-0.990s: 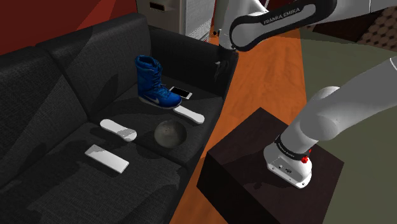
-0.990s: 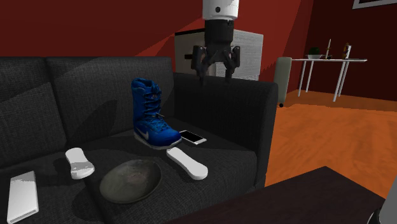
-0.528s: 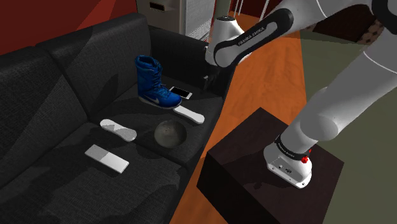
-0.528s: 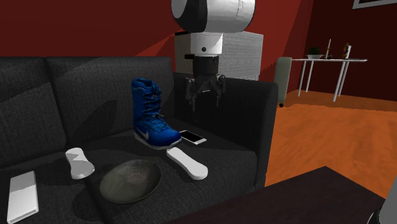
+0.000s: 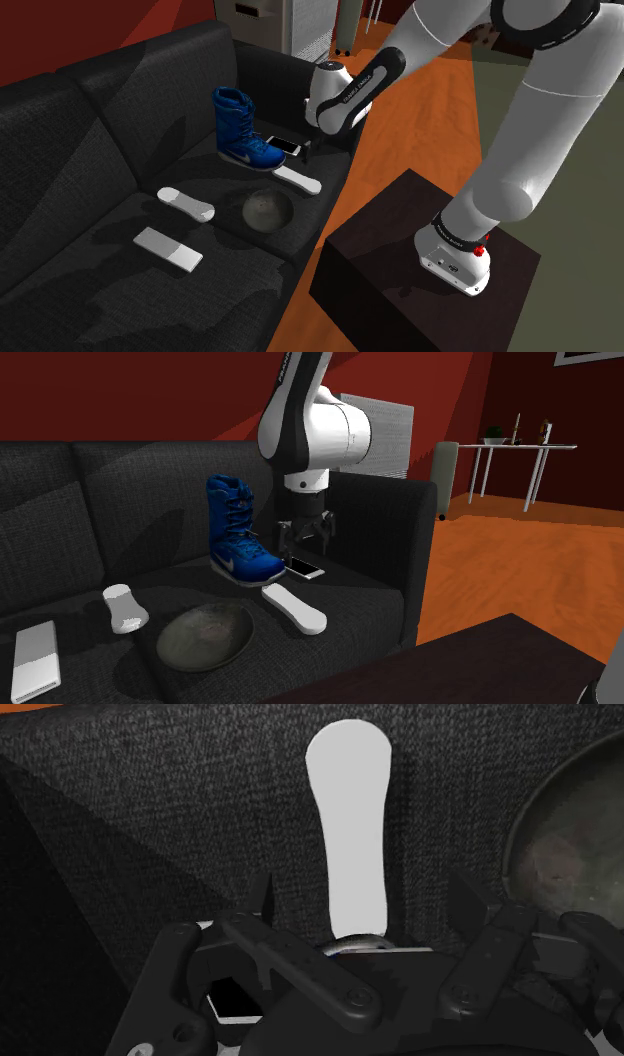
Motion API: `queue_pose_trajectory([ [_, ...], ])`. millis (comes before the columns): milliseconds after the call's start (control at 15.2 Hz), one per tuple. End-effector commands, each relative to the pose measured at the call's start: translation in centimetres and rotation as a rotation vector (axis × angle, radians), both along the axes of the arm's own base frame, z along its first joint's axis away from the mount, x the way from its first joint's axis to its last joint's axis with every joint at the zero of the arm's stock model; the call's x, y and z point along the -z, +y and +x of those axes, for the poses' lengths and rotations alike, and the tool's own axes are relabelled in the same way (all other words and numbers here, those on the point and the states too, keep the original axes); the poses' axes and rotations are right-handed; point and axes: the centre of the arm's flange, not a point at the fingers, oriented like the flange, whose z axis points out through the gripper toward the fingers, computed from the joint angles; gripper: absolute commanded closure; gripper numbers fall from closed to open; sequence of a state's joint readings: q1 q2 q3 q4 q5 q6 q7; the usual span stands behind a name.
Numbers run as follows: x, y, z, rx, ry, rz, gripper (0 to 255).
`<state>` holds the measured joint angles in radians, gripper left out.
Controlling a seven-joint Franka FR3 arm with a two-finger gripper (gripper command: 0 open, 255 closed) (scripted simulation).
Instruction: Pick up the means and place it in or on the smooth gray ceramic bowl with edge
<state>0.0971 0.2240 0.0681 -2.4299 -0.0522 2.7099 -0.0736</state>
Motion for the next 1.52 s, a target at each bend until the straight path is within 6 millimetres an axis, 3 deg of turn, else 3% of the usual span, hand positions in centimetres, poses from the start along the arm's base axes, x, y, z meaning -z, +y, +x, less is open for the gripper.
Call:
queue_pose_trajectory([
  [0,2.6,0.5,1.1,-0.014,0.001,0.001,0],
  [396,9.7,2.4,3.7,-0.055,0.008,0.003,0],
  [858,13.3,2.4,3.9,-0.055,0.008,0.003,0],
  [1452,13.6,2.4,3.9,-0.055,0.008,0.003,0],
])
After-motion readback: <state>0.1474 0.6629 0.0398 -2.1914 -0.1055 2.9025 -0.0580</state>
